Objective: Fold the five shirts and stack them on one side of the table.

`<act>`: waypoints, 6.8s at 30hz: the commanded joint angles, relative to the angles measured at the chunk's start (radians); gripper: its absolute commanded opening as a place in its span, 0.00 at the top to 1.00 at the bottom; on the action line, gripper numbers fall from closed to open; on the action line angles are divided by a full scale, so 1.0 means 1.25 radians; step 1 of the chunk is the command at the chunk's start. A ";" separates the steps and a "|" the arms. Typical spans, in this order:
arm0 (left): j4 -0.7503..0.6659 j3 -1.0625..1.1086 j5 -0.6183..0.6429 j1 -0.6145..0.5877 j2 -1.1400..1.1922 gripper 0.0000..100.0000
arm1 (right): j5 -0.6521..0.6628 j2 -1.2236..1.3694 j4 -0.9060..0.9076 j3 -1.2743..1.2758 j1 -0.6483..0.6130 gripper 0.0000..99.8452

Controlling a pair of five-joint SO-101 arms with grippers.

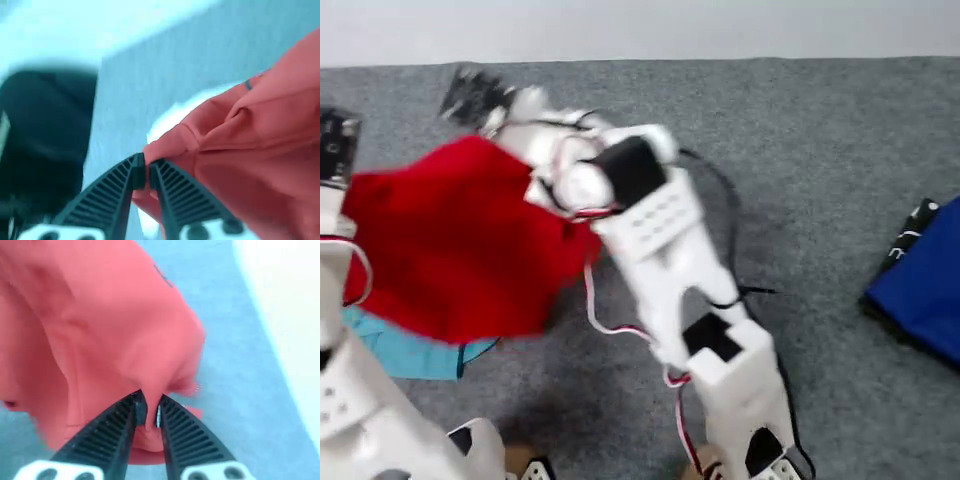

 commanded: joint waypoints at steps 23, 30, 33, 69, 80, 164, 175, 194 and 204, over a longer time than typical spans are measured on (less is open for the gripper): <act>0.064 -0.225 0.096 0.347 -0.002 1.00 | 0.092 -0.527 0.026 0.430 0.257 0.99; 0.142 -0.060 0.096 0.349 -0.006 1.00 | 0.092 -0.515 0.026 0.459 0.258 0.99; 0.145 0.044 0.096 0.347 -0.004 1.00 | 0.092 -0.479 0.026 0.534 0.262 0.99; 0.140 0.131 0.023 0.586 -0.001 1.00 | 0.266 -0.322 0.021 0.637 0.402 0.99; 0.146 0.312 0.012 0.588 -0.002 1.00 | 0.275 -0.314 0.030 0.689 0.446 0.95; -0.034 0.311 0.077 0.439 -0.010 1.00 | 0.160 -0.569 0.028 0.768 0.334 0.99; -0.076 -0.029 0.185 0.517 -0.010 1.00 | 0.160 -0.786 0.015 0.757 0.587 0.99; -0.129 -0.234 0.182 0.517 -0.010 1.00 | 0.153 -1.007 -0.058 0.806 0.780 0.99; 0.038 -0.165 0.167 0.509 0.027 1.00 | 0.108 -1.008 -0.079 0.944 0.632 0.99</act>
